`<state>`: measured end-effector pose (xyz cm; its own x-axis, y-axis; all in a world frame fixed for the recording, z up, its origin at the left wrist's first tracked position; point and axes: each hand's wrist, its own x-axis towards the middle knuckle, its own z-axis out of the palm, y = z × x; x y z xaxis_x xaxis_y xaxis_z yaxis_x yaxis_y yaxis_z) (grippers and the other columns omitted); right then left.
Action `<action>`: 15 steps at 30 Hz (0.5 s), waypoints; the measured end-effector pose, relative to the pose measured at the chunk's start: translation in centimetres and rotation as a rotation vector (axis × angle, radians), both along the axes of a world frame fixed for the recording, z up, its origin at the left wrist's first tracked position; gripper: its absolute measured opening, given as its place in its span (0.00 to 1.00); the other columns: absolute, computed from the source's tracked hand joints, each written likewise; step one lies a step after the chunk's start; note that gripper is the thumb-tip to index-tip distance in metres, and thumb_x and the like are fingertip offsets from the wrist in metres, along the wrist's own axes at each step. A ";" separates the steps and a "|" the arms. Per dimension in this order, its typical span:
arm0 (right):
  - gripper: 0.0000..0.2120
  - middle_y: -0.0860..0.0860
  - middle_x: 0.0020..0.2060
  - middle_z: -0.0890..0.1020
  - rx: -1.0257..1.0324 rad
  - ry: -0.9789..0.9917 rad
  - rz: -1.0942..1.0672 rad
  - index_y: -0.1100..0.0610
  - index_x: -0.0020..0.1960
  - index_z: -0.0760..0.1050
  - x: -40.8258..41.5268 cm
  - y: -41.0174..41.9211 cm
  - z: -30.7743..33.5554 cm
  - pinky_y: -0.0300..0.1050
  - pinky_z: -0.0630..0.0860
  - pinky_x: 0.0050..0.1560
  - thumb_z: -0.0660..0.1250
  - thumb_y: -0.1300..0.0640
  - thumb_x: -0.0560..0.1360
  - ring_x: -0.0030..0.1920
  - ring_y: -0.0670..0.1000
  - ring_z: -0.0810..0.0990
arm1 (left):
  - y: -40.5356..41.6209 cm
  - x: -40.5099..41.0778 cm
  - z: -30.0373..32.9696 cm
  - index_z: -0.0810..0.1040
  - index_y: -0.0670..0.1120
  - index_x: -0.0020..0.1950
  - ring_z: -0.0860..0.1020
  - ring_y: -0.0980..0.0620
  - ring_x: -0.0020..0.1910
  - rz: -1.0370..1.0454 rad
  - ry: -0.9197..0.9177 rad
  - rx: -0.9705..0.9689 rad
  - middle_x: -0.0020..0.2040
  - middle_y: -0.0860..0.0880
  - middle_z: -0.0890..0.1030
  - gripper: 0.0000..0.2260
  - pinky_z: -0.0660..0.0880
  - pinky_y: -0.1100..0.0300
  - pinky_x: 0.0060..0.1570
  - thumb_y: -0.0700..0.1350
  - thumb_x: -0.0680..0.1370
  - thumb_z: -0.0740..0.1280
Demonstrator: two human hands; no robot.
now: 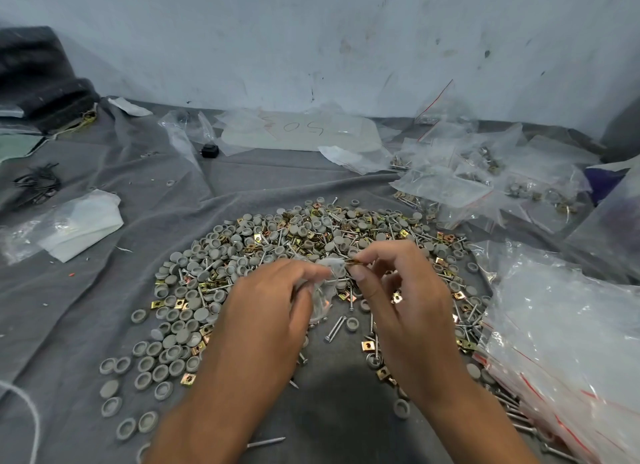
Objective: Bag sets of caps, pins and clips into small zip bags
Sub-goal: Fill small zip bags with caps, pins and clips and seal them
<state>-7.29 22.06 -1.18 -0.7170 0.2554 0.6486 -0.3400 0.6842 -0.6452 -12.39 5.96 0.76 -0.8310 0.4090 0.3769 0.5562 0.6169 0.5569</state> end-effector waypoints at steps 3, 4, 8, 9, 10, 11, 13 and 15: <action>0.05 0.44 0.48 0.78 0.053 0.091 -0.024 0.54 0.54 0.77 0.0 -0.1 0.0 0.32 0.71 0.47 0.66 0.54 0.81 0.47 0.41 0.77 | 0.1 0.1 0.0 0.81 0.59 0.56 0.74 0.73 0.47 -0.044 -0.020 -0.041 0.47 0.69 0.76 0.12 0.66 0.79 0.50 0.46 0.75 0.72; 0.05 0.44 0.49 0.79 0.082 0.114 -0.028 0.55 0.54 0.78 0.0 -0.1 0.0 0.31 0.71 0.49 0.66 0.55 0.81 0.48 0.39 0.76 | 0.1 0.1 -0.1 0.80 0.59 0.57 0.73 0.74 0.47 -0.051 -0.028 -0.060 0.46 0.70 0.74 0.14 0.66 0.80 0.49 0.49 0.73 0.74; 0.07 0.44 0.50 0.78 0.196 0.083 -0.007 0.55 0.54 0.81 -0.2 0.1 -0.4 0.34 0.73 0.51 0.67 0.53 0.81 0.51 0.44 0.78 | 0.2 0.1 -0.2 0.79 0.60 0.57 0.71 0.75 0.48 -0.059 -0.048 -0.063 0.44 0.71 0.72 0.18 0.63 0.81 0.49 0.52 0.69 0.78; 0.08 0.44 0.51 0.78 0.209 0.038 -0.001 0.54 0.55 0.81 -0.2 0.2 -0.5 0.35 0.74 0.52 0.67 0.53 0.80 0.52 0.45 0.78 | 0.2 0.1 -0.2 0.79 0.59 0.57 0.71 0.75 0.48 -0.055 -0.046 -0.058 0.44 0.71 0.72 0.18 0.63 0.81 0.49 0.52 0.69 0.78; 0.08 0.44 0.51 0.78 0.204 -0.001 0.005 0.53 0.55 0.81 -0.3 0.4 -0.6 0.35 0.74 0.52 0.67 0.52 0.79 0.52 0.44 0.78 | 0.2 0.1 -0.1 0.79 0.59 0.57 0.71 0.75 0.48 -0.051 -0.042 -0.054 0.44 0.71 0.71 0.19 0.63 0.81 0.49 0.51 0.68 0.79; 0.07 0.43 0.51 0.78 0.181 -0.026 0.008 0.52 0.55 0.81 -0.3 0.6 -0.7 0.33 0.74 0.51 0.68 0.52 0.79 0.51 0.43 0.78 | 0.2 0.1 -0.1 0.80 0.58 0.56 0.71 0.75 0.47 -0.051 -0.035 -0.048 0.44 0.71 0.71 0.19 0.63 0.82 0.49 0.50 0.68 0.79; 0.05 0.40 0.49 0.78 0.118 -0.044 0.000 0.50 0.53 0.80 -0.3 1.0 -0.6 0.29 0.71 0.48 0.69 0.51 0.78 0.46 0.41 0.77 | 0.1 0.1 -0.1 0.80 0.56 0.56 0.71 0.76 0.47 -0.047 -0.023 -0.041 0.43 0.72 0.69 0.18 0.62 0.82 0.49 0.50 0.68 0.79; 0.03 0.38 0.47 0.77 0.088 -0.054 -0.004 0.49 0.50 0.80 -0.4 1.2 -0.5 0.29 0.71 0.45 0.69 0.50 0.78 0.44 0.42 0.78 | 0.1 0.1 -0.2 0.80 0.56 0.56 0.71 0.76 0.46 -0.043 -0.016 -0.040 0.43 0.72 0.68 0.18 0.62 0.82 0.49 0.51 0.68 0.79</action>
<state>-7.66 23.24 -1.71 -0.7507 0.2026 0.6288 -0.3029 0.7403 -0.6002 -12.28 6.09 0.61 -0.8183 0.4590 0.3461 0.5737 0.6143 0.5417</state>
